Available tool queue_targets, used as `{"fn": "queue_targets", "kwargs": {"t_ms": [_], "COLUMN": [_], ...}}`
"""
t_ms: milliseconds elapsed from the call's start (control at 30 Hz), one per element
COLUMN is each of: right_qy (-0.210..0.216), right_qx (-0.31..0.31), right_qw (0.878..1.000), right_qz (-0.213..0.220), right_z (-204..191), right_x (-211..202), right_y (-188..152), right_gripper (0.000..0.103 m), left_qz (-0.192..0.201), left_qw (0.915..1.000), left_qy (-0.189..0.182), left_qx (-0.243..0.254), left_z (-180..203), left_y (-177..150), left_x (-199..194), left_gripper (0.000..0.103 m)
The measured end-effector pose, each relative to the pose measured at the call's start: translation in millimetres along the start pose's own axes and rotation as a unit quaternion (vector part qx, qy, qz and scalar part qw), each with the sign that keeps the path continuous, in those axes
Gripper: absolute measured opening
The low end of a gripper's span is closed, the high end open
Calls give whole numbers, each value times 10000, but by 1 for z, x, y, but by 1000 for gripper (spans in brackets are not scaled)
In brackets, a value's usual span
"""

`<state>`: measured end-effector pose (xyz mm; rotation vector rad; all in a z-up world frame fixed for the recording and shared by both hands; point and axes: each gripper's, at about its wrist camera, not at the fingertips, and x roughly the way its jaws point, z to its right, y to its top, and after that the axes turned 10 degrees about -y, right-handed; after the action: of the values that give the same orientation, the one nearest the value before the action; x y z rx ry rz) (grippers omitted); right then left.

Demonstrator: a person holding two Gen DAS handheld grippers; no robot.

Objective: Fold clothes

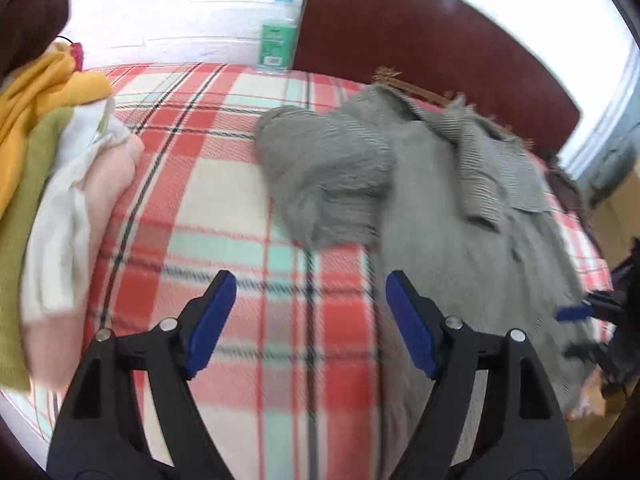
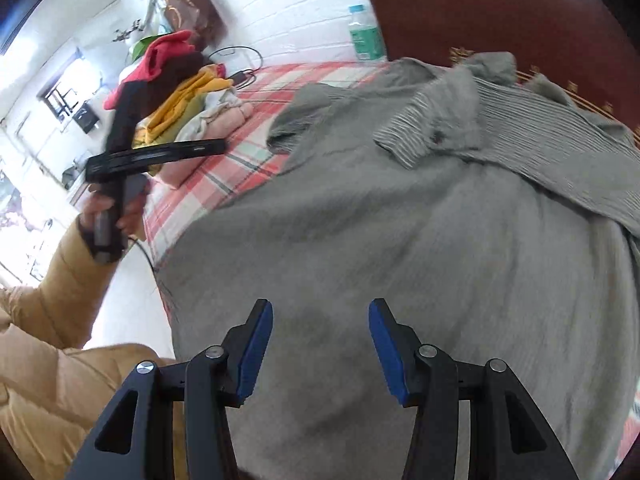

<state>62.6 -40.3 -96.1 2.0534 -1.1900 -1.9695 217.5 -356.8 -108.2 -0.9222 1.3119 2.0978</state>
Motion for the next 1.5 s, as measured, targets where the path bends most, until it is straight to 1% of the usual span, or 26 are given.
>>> {"fn": "queue_targets", "kwargs": {"t_ms": [33,67,133,233,267,300,400,500,533,600,633,700,733,767,800,833,867,900,933,1000,1100,1167,1267,1367,1433,1500], "right_qy": [4,22,134,162,145,124,23,68,78,94,106,126,143,164,170,176,190,205,210,221,254,270,298,279,261,238], "right_qx": [-8,-6,-7,-8,15,48,210,395,438,492,508,532,548,558,566,574,583,588,596,612,637,644,638,602,610,635], "right_qw": [10000,10000,9999,9999,9999,9999,9996,9989,9987,9984,9983,9981,9980,9979,9978,9978,9977,9977,9976,9974,9971,9969,9967,9970,9971,9970], "right_qz": [23,50,50,-1,-38,-77,-193,-225,-237,-264,-277,-297,-291,-285,-284,-283,-281,-282,-289,-304,-339,-365,-395,-393,-384,-375], "right_z": [-4,-8,-13,-16,-16,-15,-9,1,3,5,6,7,7,7,8,8,9,10,10,10,10,10,9,9,9,9], "right_x": [3,7,12,18,20,22,28,32,33,36,38,40,41,41,41,41,41,41,42,43,47,50,54,51,50,49], "right_y": [5,10,16,20,20,21,21,21,20,20,19,18,17,17,16,15,14,12,12,11,10,10,10,9,9,8], "right_gripper": [71,74,75,75,75,75,77,77,77,77,77,77,77,77,77,77,77,77,77,77,77,77,77,77,77,77], "left_qz": [-61,-129,-249,-112,-74,-67,275,650,740,915,1004,1064,992,862,710,513,306,172,127,162,204,289,322,211,311,513], "left_qw": [10000,9999,9995,9992,9992,9991,9979,9900,9810,9554,9391,9035,8930,8983,9156,9472,9773,9908,9948,9952,9965,9965,9972,9969,9926,9784], "left_qy": [48,87,172,280,321,370,585,1170,1609,2373,2719,3401,3625,3603,3361,2755,1906,1308,1004,880,344,231,111,728,1168,1923], "left_qx": [20,46,134,245,236,179,83,453,798,1503,1846,2380,2475,2362,2091,1561,870,307,-81,-408,-737,-750,-665,-206,71,552], "left_z": [0,0,0,0,-1,-3,-11,-4,7,29,41,55,55,49,39,23,3,-16,-31,-48,-55,-51,-39,-25,-19,-9], "left_y": [6,10,15,18,19,22,35,51,57,61,61,58,54,52,51,52,53,52,47,35,18,14,20,34,40,49], "left_x": [12,24,46,59,60,60,44,19,15,14,14,23,30,35,38,38,36,36,36,33,32,32,43,55,46,32], "left_gripper": [78,76,74,60,29,7,7,7,7,9,11,26,28,29,29,30,30,30,30,32,38,45,46,8,5,5]}}
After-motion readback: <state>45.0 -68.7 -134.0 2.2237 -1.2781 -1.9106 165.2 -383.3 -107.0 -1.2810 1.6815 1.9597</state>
